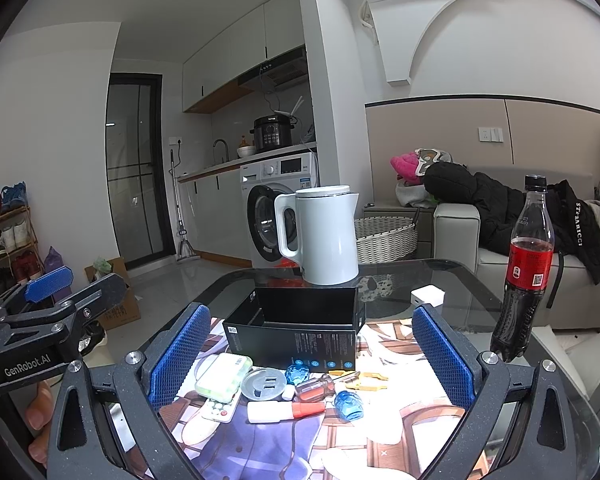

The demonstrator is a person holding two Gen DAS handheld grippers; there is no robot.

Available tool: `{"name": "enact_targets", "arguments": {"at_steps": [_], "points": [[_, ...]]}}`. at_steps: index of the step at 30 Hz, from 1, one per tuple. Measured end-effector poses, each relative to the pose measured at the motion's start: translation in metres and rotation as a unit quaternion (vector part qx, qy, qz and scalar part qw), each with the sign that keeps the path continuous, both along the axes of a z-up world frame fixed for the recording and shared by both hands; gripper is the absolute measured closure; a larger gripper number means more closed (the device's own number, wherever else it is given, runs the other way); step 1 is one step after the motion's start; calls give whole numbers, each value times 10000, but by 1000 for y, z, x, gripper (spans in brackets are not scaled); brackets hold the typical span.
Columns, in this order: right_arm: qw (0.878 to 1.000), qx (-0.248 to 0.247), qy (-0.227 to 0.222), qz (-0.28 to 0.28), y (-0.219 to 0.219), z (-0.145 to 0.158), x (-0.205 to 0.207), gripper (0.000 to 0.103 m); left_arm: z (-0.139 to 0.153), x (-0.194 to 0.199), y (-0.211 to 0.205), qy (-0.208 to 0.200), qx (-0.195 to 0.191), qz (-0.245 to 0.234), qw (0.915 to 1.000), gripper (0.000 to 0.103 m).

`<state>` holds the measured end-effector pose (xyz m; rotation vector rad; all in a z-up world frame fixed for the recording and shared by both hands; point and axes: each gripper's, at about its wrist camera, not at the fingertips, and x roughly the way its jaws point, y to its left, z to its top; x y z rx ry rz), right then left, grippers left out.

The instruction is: Organize rigid objects

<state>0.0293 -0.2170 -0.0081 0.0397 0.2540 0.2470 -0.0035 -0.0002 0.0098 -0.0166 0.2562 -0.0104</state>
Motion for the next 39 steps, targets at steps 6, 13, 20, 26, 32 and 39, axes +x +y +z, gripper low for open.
{"name": "enact_targets", "arguments": {"at_steps": [6,13,20,26,32,39], "points": [[10000,-6,-3,-1,0,0,0,0,0,0,0,-2,-7,15,10000,0],[10000,2,1,1,0,0,0,0,1,1,0,-6,1,9,10000,0],[10000,1,-1,-1,0,0,0,0,0,0,0,-11,-5,11,10000,0],[10000,0,1,4,0,0,0,0,0,0,0,-8,-13,11,10000,0],[10000,4,3,2,0,0,0,0,0,0,0,-23,-3,5,10000,0],[10000,4,6,3,0,-1,0,0,2,2,0,-15,-16,0,10000,0]]}}
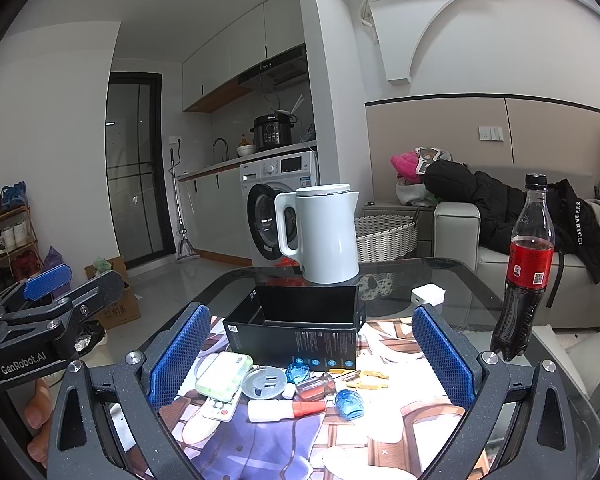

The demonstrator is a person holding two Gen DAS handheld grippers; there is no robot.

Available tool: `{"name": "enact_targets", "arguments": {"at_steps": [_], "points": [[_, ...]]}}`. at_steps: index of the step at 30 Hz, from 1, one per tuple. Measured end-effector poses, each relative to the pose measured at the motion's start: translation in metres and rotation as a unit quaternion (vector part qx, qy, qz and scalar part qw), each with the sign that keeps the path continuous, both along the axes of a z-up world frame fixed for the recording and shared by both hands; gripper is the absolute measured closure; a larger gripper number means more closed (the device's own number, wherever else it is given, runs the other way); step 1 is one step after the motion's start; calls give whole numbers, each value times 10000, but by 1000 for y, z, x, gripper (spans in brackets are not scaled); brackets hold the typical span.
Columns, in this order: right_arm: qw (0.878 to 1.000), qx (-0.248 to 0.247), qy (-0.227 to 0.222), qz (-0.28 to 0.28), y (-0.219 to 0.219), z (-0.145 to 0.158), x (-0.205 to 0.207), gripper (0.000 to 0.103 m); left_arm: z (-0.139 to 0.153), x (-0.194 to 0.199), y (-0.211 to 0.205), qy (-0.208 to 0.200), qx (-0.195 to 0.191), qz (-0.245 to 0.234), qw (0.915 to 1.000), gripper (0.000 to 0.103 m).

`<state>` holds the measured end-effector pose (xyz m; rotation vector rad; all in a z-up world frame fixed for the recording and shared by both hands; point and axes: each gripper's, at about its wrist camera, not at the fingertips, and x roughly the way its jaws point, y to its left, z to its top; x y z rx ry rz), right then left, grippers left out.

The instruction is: Organize rigid objects

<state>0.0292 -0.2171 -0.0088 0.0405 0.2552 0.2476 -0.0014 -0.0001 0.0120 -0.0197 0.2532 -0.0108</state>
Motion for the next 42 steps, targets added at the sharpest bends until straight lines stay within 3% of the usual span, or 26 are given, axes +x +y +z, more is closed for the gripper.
{"name": "enact_targets", "arguments": {"at_steps": [18,25,29,32,35,37,39,41,42], "points": [[10000,-3,8,-13,0,0,0,0,-1,1,3,95,-78,-91,9999,0],[9999,4,125,15,-6,8,10,0,-2,15,3,422,-106,-244,9988,0],[9982,-290,524,61,-2,12,32,0,-6,37,1,1016,41,-190,9946,0],[9939,-541,937,206,2,9,57,0,-13,61,2,1464,1,-258,9889,0],[9859,-729,1453,387,5,-3,86,0,-25,94,0,1923,205,-309,9806,0],[9758,-848,1882,723,11,-17,105,0,-39,113,-2,2350,294,-355,9709,1],[9644,-1025,2152,1148,19,-30,116,2,-62,133,-4,2915,238,-501,9550,5],[9558,-1307,2279,1322,27,-42,120,14,-82,144,-10,3281,274,-613,9422,15],[9500,-1445,2364,1443,32,-48,122,25,-89,147,-13,3363,339,-634,9390,18]]}}
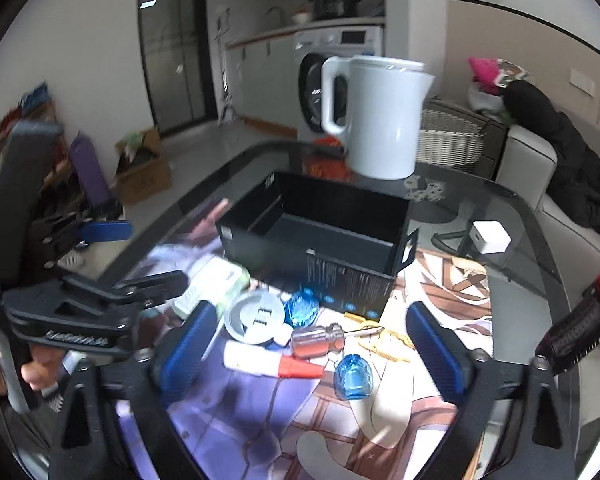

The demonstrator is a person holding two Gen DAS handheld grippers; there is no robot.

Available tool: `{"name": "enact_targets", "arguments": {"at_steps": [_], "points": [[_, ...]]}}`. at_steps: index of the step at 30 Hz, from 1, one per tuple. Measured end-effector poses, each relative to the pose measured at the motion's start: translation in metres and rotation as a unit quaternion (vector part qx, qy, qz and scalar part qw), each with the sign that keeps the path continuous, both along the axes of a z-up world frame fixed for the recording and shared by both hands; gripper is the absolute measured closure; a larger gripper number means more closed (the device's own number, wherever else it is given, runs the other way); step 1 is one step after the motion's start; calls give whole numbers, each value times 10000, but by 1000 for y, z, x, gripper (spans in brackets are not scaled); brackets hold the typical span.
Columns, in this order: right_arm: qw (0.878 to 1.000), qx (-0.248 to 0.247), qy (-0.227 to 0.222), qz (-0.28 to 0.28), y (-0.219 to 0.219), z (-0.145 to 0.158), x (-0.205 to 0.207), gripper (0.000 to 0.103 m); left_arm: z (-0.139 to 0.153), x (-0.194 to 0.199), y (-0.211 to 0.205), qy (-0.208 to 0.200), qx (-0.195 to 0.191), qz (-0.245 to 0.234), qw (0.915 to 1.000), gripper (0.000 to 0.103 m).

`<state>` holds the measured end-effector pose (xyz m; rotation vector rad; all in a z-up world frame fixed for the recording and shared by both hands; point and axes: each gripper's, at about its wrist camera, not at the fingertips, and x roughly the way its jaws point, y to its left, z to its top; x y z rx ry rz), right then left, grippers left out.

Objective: Organize rigid objects
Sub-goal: 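Grasp the green-lidded white case with the left tool while the right tool grasps the white-red tube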

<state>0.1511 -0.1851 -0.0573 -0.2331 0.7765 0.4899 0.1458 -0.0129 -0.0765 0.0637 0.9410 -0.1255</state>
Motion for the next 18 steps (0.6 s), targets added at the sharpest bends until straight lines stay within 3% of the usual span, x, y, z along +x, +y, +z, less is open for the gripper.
{"name": "enact_targets", "arguments": {"at_steps": [6,10,18], "points": [[9964,-371,487,578,22,-35,1,32,-17,16,-10,347,215,-57,9992,23],[9945,-466,575,748,30,-45,3,33,-21,24,-1,487,103,8,9988,33],[9890,-415,898,1096,42,-59,9,38,-28,29,-6,601,-5,-193,9980,33]]}}
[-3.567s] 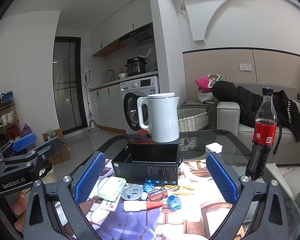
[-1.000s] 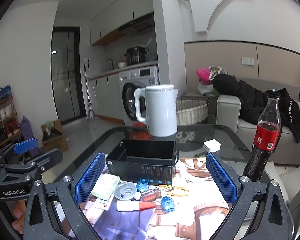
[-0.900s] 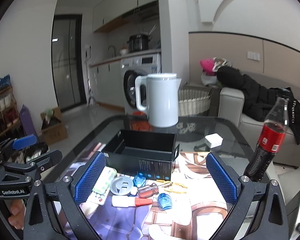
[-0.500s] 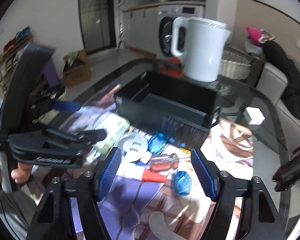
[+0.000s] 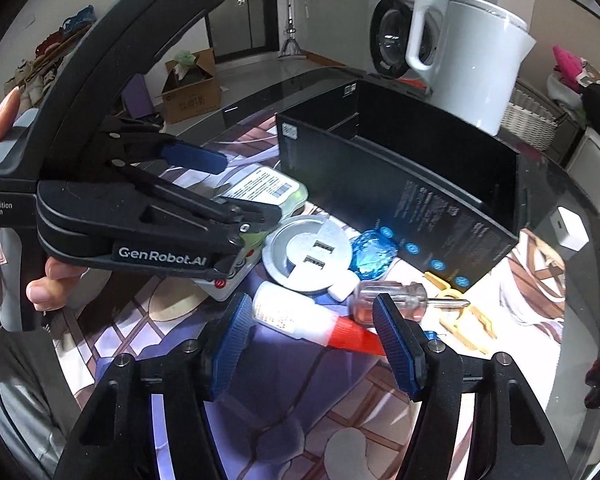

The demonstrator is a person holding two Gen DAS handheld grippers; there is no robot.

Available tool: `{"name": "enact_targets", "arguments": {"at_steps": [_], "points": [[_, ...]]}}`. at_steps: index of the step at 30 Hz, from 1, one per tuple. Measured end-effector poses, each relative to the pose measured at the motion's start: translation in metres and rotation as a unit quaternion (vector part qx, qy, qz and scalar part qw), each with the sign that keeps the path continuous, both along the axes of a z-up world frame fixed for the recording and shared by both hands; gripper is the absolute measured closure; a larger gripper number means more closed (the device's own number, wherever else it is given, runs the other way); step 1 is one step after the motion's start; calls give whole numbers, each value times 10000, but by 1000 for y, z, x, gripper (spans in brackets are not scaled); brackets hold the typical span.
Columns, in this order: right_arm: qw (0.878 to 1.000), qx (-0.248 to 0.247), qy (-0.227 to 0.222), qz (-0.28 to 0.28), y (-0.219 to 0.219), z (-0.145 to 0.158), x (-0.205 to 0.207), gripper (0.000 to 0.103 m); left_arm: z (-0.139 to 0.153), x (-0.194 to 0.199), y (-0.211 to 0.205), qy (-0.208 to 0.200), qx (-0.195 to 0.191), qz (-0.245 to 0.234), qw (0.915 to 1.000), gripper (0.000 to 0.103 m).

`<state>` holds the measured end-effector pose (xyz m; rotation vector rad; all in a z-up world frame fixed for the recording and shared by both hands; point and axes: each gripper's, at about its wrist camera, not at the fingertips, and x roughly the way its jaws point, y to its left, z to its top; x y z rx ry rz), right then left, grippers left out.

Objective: Organize rigid objects
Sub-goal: 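Grasp the green-lidded white case with the left tool while the right tool grasps the white-red tube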

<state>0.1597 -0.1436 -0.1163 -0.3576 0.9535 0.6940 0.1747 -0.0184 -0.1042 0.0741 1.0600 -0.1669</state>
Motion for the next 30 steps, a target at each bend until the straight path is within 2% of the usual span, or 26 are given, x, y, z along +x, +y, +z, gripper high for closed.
{"name": "enact_targets", "arguments": {"at_steps": [2,3,5,10,13,16,18,20,22,24,26,27,28,30], "points": [[10000,-12,23,46,3,-2,0,38,1,1,-1,25,-43,-30,10000,43],[9999,13,103,99,4,-2,1,41,3,0,-2,25,-65,-54,10000,50],[9997,5,179,151,7,-3,1,48,3,0,-3,26,-26,-89,10000,50],[9987,53,442,247,4,0,-2,74,4,-5,0,75,-68,-184,9998,51],[9975,32,607,361,3,1,-6,86,5,-13,2,156,-115,-234,9995,51],[9959,3,770,482,3,0,-20,86,6,-26,3,213,-107,-337,9991,51],[9966,-56,630,525,6,3,-28,86,6,-35,3,216,-83,-381,9990,50],[9976,-171,379,548,12,7,-33,83,5,-38,2,167,-29,-408,9990,49],[9976,-163,369,557,18,5,-31,71,2,-39,2,173,61,-416,9990,48],[9976,-110,403,546,25,1,-28,68,-3,-38,2,220,126,-367,9990,45],[9977,-166,394,531,31,-3,-21,68,-5,-37,3,269,100,-369,9989,46],[9975,-198,405,539,32,-5,-21,72,-4,-37,3,263,89,-379,9989,49],[9973,-216,433,546,33,-7,-21,82,-3,-37,4,268,86,-392,9988,51],[9971,-203,488,544,32,-11,-20,82,-1,-39,6,286,-20,-412,9987,51]]}}
